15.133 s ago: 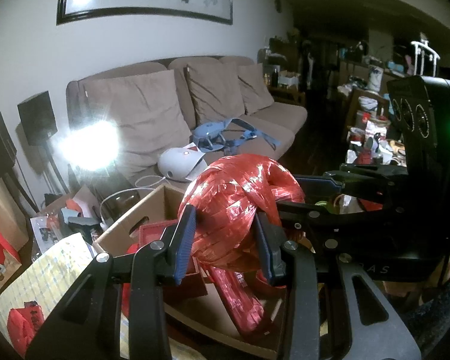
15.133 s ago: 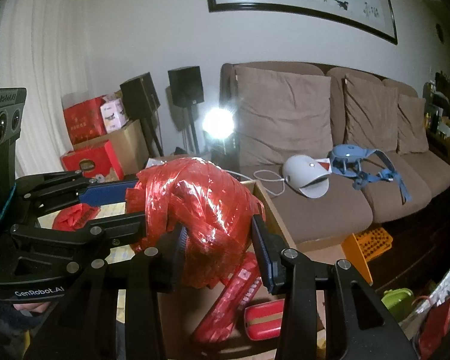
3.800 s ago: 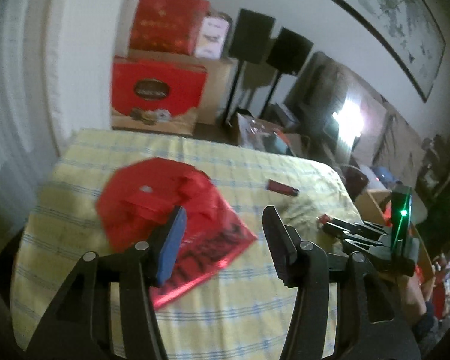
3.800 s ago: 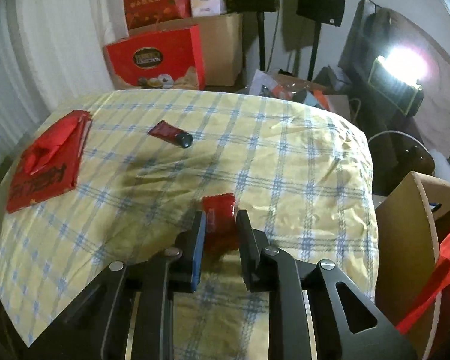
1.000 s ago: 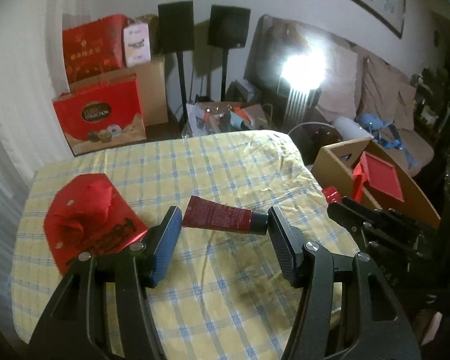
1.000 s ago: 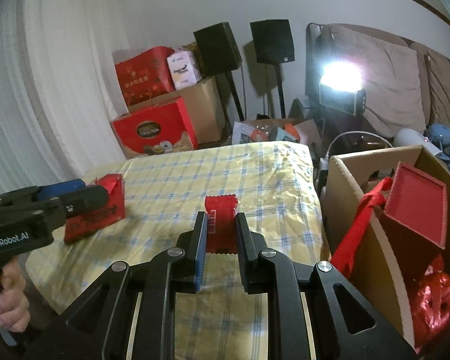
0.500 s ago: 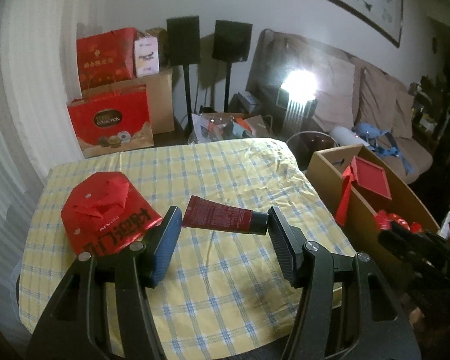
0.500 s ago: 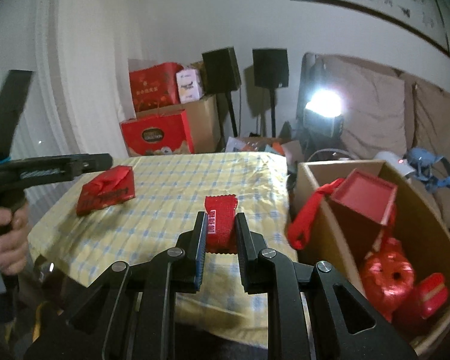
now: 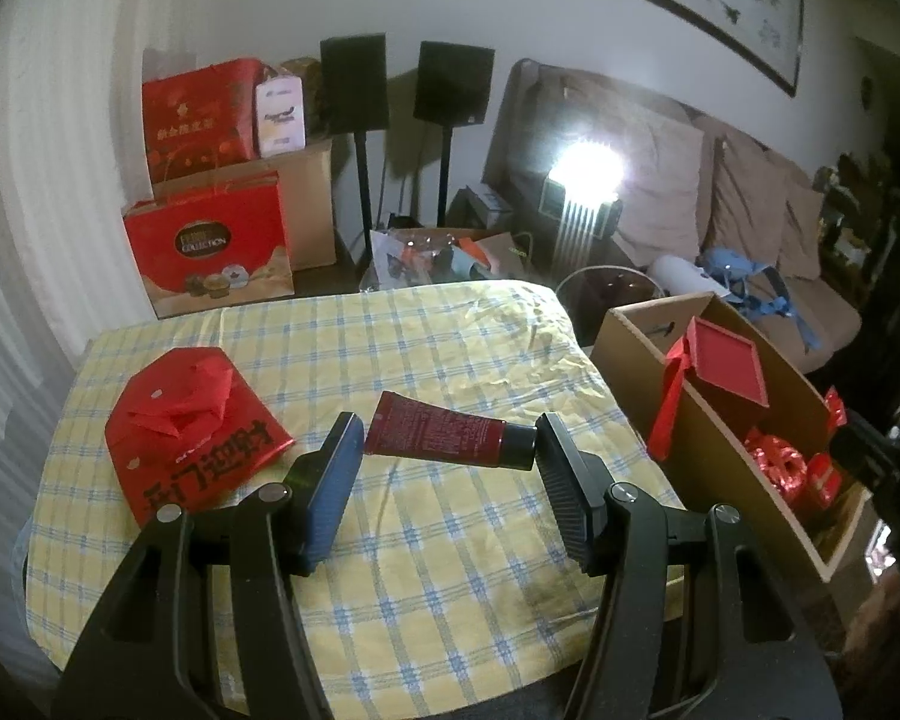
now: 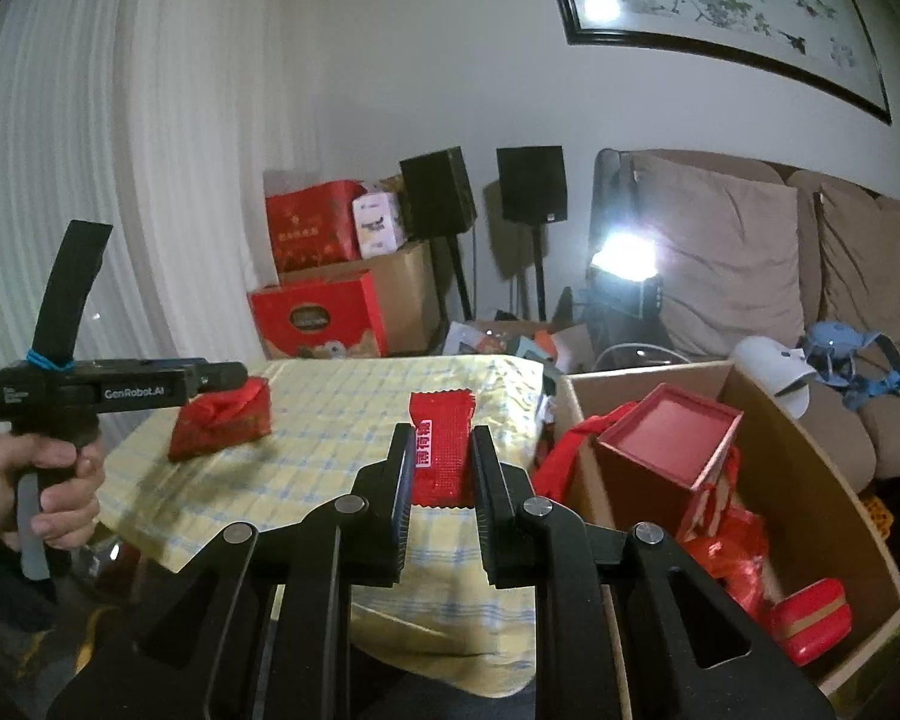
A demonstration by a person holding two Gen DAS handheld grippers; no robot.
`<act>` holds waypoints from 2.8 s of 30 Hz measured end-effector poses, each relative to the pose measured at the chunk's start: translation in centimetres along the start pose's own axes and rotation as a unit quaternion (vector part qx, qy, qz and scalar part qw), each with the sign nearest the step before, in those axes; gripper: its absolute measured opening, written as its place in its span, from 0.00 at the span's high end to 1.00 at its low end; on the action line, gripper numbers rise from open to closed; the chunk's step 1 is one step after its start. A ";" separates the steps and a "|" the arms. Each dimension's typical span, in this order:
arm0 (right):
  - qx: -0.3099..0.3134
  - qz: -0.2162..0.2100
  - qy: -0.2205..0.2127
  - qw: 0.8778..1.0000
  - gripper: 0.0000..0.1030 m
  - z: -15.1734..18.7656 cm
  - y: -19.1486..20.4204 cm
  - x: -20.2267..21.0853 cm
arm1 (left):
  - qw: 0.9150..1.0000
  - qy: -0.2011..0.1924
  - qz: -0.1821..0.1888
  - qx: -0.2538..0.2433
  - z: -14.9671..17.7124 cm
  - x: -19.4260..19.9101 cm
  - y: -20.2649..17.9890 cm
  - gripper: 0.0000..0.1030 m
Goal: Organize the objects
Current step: 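Lift the red packet with the right gripper while the left gripper lifts the red tube toward the box, then carry the red packet and red tube over the cardboard box opening with both grippers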
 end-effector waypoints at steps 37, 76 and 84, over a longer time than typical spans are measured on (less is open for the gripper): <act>0.006 0.037 -0.015 0.999 0.83 -1.2 -4.7 2.3 | 0.998 -0.052 0.014 -0.024 -2.1 2.9 -4.7 0.46; -0.012 0.069 -0.027 0.997 0.83 -2.9 -7.7 5.3 | 0.997 -0.043 0.050 -0.036 -1.2 3.2 -9.0 0.46; -0.016 0.072 -0.023 0.997 0.83 -2.8 -7.9 5.2 | 0.996 -0.049 0.063 -0.033 -1.9 3.5 -10.4 0.46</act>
Point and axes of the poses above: each gripper's, at about its wrist camera, not at the fingertips, and x roughly against the way its jaws point, y to its left, z to its underside, the point moved 8 cm from there along -x, roughly the way its jaws point, and after that the axes turned 6 degrees about -z, right-handed, at the moved point
